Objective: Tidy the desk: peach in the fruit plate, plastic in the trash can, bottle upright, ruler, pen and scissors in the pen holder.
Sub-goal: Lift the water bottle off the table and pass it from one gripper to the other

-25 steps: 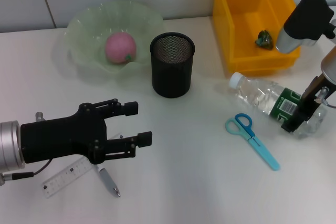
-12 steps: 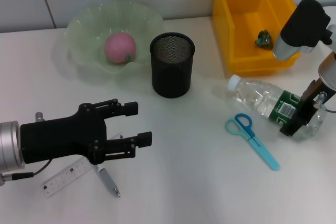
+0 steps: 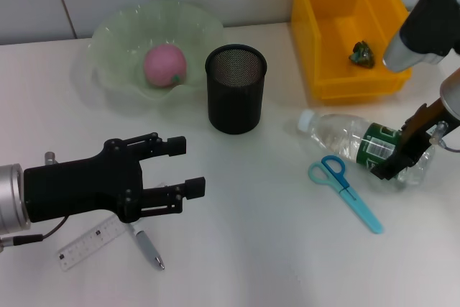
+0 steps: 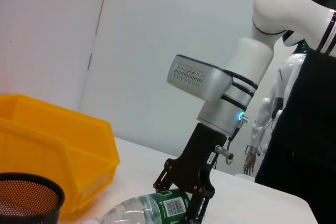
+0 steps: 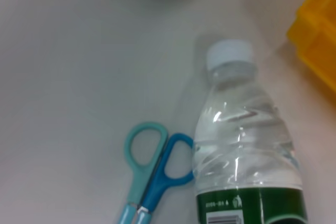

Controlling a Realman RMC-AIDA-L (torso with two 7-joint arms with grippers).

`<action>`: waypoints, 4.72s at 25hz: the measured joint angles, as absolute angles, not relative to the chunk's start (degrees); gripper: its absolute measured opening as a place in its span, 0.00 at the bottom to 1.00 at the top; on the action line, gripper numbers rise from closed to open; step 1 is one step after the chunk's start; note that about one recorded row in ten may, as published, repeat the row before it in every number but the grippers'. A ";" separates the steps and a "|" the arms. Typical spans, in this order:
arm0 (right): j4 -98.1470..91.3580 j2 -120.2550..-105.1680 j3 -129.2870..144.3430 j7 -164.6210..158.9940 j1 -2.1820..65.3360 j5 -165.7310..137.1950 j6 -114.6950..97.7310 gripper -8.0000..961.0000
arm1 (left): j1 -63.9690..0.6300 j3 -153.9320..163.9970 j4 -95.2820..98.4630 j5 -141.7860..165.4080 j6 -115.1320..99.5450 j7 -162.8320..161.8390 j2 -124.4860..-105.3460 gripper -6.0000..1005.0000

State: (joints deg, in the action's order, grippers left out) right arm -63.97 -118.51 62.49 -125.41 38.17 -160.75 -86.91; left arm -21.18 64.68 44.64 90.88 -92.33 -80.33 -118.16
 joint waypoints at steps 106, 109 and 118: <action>-32.47 -119.61 54.58 -65.73 31.90 -92.70 -94.54 0.80 | -26.83 63.28 28.60 65.01 -99.69 -75.67 -119.00 0.78; -30.62 -119.65 54.58 -65.21 32.59 -92.11 -94.57 0.80 | -26.83 63.28 28.60 65.01 -99.69 -75.67 -119.00 0.78; -28.36 -119.64 54.58 -64.35 34.09 -92.01 -94.57 0.80 | -27.07 63.32 28.18 64.92 -99.88 -75.00 -119.00 0.77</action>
State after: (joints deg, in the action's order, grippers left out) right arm -28.36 -119.64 54.58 -64.35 34.09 -92.01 -94.57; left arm -27.07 63.32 28.18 64.92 -99.88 -75.00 -119.00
